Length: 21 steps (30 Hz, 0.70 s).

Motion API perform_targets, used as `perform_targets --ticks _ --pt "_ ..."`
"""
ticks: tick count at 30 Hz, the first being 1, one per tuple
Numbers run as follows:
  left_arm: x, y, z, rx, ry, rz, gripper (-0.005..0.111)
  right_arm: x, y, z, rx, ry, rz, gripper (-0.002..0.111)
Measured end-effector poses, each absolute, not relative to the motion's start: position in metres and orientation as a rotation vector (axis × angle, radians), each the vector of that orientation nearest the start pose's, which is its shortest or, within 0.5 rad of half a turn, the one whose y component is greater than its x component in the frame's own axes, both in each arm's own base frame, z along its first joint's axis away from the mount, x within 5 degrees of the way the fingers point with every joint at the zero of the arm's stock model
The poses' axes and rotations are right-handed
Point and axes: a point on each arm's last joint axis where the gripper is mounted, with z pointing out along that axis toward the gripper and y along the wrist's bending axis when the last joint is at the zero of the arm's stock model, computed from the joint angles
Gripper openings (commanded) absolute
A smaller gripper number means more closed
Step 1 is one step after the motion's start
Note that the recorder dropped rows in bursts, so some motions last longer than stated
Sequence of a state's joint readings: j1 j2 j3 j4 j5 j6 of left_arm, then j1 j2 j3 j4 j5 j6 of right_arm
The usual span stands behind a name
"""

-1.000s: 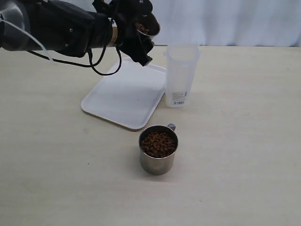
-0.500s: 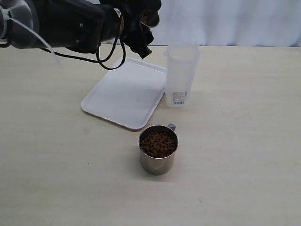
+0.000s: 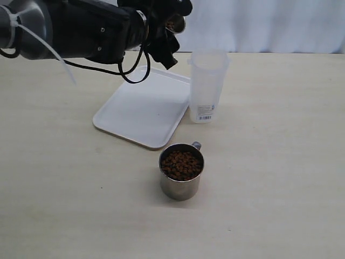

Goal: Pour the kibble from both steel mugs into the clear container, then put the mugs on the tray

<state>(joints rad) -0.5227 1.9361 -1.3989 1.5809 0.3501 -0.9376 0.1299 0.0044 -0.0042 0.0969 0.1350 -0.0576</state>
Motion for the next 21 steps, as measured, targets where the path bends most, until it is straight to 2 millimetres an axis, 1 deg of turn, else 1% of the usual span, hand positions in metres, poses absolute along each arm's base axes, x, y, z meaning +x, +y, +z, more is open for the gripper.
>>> perform_targets --ticks 5,9,15,18,21 --pt "0.401 -0.203 0.247 0.938 1.783 0.47 0.0 0.056 0.009 0.202 -0.084 1.618 0.14 0.005" --pt "0.393 -0.216 0.247 0.988 1.756 0.489 0.0 0.056 0.009 0.202 -0.084 1.618 0.14 0.005" --pt "0.392 -0.216 0.248 0.969 1.766 0.535 0.0 0.056 0.009 0.202 -0.084 1.618 0.14 0.005" --pt "0.387 -0.224 0.249 0.988 1.753 0.541 0.0 0.056 0.009 0.202 -0.084 1.618 0.14 0.005" --pt "0.389 -0.231 0.255 0.964 1.761 0.536 0.0 0.056 0.009 0.202 -0.084 1.618 0.14 0.005"
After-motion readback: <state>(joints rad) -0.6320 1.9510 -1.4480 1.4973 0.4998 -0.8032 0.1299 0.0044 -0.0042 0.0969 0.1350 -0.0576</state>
